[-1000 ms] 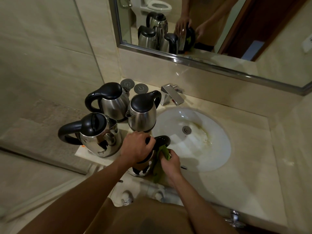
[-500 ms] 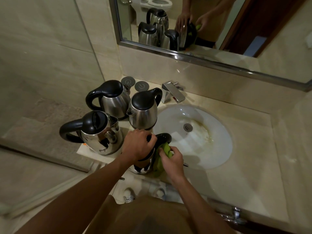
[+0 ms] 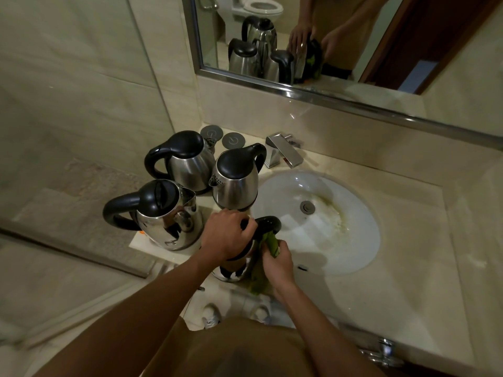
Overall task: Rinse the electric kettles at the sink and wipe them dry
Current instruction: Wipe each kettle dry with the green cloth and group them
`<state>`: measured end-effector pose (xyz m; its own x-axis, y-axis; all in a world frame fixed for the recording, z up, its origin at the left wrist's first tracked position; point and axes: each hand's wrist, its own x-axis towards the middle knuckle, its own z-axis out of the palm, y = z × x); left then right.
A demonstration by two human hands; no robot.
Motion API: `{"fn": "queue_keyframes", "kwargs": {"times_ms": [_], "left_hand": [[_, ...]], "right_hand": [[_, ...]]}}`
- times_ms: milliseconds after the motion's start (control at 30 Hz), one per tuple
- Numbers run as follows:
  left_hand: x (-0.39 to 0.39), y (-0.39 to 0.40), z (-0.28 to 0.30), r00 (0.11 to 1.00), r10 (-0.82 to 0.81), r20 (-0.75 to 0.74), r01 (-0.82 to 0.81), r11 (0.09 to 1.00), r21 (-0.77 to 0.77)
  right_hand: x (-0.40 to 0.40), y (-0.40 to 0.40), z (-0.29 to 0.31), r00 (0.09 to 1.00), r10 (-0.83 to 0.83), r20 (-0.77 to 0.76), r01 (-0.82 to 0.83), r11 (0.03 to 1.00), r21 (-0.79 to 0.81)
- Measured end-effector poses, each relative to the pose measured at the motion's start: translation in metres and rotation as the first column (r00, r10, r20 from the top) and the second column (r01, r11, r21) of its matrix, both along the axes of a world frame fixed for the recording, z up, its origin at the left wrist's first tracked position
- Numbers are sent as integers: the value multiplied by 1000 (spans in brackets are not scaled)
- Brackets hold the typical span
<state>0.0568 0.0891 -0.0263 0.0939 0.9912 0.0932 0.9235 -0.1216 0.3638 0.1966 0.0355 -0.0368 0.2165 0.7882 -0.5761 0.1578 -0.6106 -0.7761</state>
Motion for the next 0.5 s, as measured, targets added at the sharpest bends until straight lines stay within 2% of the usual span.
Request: {"fn": "queue_keyframes", "kwargs": {"times_ms": [67, 133, 267, 367, 433, 500], "left_hand": [[0, 0, 0, 1000, 4, -11, -4, 1000, 6], [-1, 1, -1, 1000, 7, -17, -6, 1000, 6], [0, 0, -1, 1000, 15, -10, -15, 1000, -1], [0, 0, -2, 1000, 5, -6, -5, 1000, -1], [0, 0, -2, 1000, 10, -3, -10, 1000, -4], [-1, 0, -1, 1000, 13, 7, -13, 1000, -7]], "right_hand": [[-3, -6, 8, 999, -27, 20, 25, 996, 87], [-5, -8, 12, 999, -42, 28, 39, 994, 104], [1, 3, 5, 996, 61, 65, -58, 997, -41], [0, 4, 0, 998, 66, -21, -68, 986, -149], [-5, -2, 0, 999, 37, -40, -42, 990, -138], [-9, -9, 7, 1000, 26, -2, -26, 998, -57]]}}
